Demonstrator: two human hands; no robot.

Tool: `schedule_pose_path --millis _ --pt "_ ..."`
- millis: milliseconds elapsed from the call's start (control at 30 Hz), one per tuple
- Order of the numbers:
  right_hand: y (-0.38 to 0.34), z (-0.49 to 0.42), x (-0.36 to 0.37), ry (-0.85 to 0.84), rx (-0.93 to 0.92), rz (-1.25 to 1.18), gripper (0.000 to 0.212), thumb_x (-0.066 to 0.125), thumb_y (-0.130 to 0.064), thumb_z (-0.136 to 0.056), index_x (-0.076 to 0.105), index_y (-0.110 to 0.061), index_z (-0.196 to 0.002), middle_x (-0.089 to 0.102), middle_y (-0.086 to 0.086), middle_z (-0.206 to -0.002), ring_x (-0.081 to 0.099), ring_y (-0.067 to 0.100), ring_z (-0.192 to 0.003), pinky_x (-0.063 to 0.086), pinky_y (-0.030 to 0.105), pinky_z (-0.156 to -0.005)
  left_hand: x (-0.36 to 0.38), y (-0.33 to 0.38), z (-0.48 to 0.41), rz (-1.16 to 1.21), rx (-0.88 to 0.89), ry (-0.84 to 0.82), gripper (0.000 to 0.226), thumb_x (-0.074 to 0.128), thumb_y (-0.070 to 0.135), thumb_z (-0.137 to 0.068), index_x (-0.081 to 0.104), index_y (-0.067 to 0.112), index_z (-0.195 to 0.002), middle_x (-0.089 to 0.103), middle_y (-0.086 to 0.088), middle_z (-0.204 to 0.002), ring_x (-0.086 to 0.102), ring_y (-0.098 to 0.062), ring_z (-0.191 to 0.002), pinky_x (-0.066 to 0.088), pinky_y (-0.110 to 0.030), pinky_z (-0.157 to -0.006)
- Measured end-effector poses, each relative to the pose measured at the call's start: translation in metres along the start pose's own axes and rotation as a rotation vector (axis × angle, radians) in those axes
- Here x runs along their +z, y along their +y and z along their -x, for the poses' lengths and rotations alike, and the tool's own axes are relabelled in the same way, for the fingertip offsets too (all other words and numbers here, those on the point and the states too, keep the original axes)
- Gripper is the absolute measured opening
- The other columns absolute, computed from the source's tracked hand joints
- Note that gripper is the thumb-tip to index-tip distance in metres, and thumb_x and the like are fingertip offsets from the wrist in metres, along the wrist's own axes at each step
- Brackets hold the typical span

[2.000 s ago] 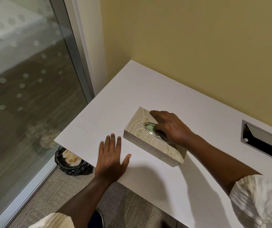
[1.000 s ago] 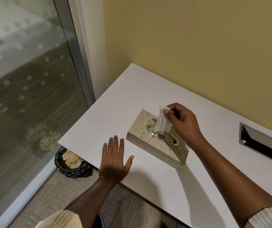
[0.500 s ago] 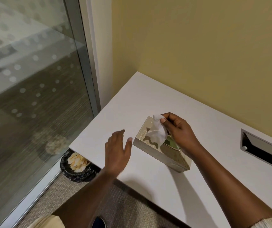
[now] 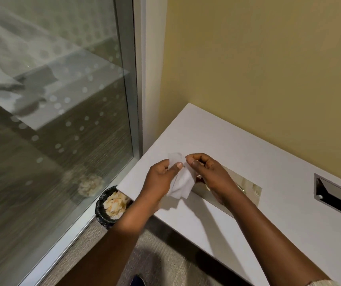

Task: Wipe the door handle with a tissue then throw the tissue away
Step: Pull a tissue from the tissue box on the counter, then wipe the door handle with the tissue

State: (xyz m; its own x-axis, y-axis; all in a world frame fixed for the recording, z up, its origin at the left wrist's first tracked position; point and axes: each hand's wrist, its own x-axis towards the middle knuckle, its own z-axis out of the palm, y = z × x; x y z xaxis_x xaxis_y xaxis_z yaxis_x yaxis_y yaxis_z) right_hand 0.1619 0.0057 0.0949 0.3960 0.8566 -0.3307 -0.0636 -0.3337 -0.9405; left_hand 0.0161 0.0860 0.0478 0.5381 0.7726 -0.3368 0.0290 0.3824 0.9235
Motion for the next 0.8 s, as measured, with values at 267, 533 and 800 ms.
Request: schedule_pose_path --millis 267,533,800 --pt "-0.002 0.021 0.05 -0.194 0.134 -0.02 0.035 0.076 -0.026 -0.087 0.07 0.0 -0.109 0.07 0.027 -0.109 0.069 0.038 -0.099 0.055 0.047 -0.092 -0.051 0.032 0.04 0.307 -0.097 0.114 0.014 0.058 0.026 -0.108 0.071 0.02 -0.107 0.081 0.003 -0.095 0.074 -0.022 -0.101 0.053 -0.051 -0.107" --pt "-0.013 0.044 0.088 -0.261 0.051 0.112 0.014 0.075 -0.017 -0.088 0.071 -0.007 -0.096 0.071 0.008 -0.087 0.065 0.02 -0.079 0.052 0.032 -0.072 -0.109 0.042 0.095 0.387 -0.035 0.267 0.014 0.063 0.026 -0.104 0.073 0.016 -0.107 0.08 -0.002 -0.09 0.076 -0.02 -0.083 0.062 -0.038 -0.076" --pt "-0.019 0.094 0.121 -0.359 -0.149 0.467 0.012 0.068 -0.027 -0.094 0.073 -0.017 -0.094 0.075 -0.001 -0.093 0.069 0.021 -0.086 0.058 0.035 -0.077 -0.146 0.038 0.182 0.074 0.073 0.348 0.022 0.067 0.025 -0.104 0.078 0.021 -0.086 0.078 -0.004 -0.084 0.072 -0.024 -0.079 0.056 -0.042 -0.079"
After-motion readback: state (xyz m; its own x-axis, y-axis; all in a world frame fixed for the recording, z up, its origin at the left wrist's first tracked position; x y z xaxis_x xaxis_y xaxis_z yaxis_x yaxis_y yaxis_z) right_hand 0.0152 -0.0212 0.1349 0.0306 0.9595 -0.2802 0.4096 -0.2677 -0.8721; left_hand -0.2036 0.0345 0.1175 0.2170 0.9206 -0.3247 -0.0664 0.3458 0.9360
